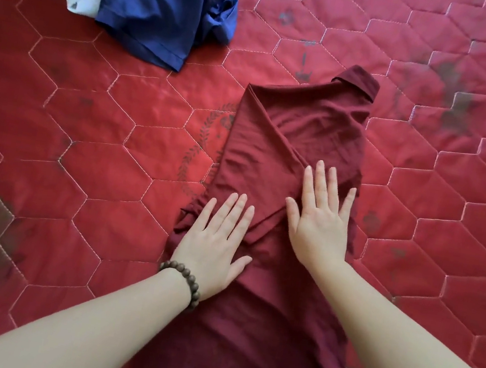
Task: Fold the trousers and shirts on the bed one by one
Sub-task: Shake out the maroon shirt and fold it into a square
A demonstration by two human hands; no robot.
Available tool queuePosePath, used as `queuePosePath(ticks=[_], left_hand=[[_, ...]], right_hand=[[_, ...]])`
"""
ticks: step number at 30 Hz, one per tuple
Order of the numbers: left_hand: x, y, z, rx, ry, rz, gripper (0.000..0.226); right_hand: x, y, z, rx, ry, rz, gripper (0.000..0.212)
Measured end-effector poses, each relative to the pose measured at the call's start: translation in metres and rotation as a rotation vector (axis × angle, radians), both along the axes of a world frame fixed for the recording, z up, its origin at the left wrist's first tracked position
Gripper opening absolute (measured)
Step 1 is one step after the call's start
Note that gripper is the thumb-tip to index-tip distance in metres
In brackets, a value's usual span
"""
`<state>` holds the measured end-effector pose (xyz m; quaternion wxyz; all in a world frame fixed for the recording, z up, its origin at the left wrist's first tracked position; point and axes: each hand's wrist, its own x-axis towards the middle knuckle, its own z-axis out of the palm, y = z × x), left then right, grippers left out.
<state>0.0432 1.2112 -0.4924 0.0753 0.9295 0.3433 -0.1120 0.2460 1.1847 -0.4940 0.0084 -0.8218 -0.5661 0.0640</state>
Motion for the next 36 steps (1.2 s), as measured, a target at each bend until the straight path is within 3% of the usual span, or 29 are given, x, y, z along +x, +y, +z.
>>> queuePosePath(ticks=[3,6,10,14,19,28,31,34,36], left_hand=[[-0.008,-0.022,0.000,-0.019,-0.049,-0.044,0.079],[-0.025,-0.049,-0.005,-0.044,-0.029,-0.092,0.076],[-0.060,-0.071,-0.011,-0.030,-0.002,-0.068,0.071],[-0.077,-0.089,-0.008,0.017,0.003,0.104,0.070],[-0.069,-0.142,-0.009,-0.013,-0.013,0.007,0.070],[-0.160,-0.207,-0.003,0.003,0.079,0.167,0.068],[-0.166,-0.228,0.004,0.059,0.074,0.201,0.069],[-0.147,-0.247,0.004,0.027,-0.060,0.074,0.066],[-0.141,-0.259,-0.002,-0.003,-0.054,-0.025,0.063]], right_hand=[[-0.042,-0.043,0.000,0.063,0.074,0.143,0.059],[-0.076,-0.089,-0.008,-0.018,0.102,0.164,0.057],[-0.073,-0.138,-0.013,-0.079,0.058,-0.079,0.060],[-0.066,-0.169,-0.009,-0.058,0.012,-0.273,0.063],[-0.134,-0.191,-0.008,-0.010,0.135,0.092,0.056],[-0.108,-0.316,-0.004,-0.172,0.043,-0.117,0.061],[-0.124,-0.333,0.001,-0.096,0.024,-0.197,0.062],[-0.164,-0.326,0.001,0.003,0.067,-0.057,0.059],[-0.186,-0.325,-0.004,-0.020,0.082,0.051,0.057]])
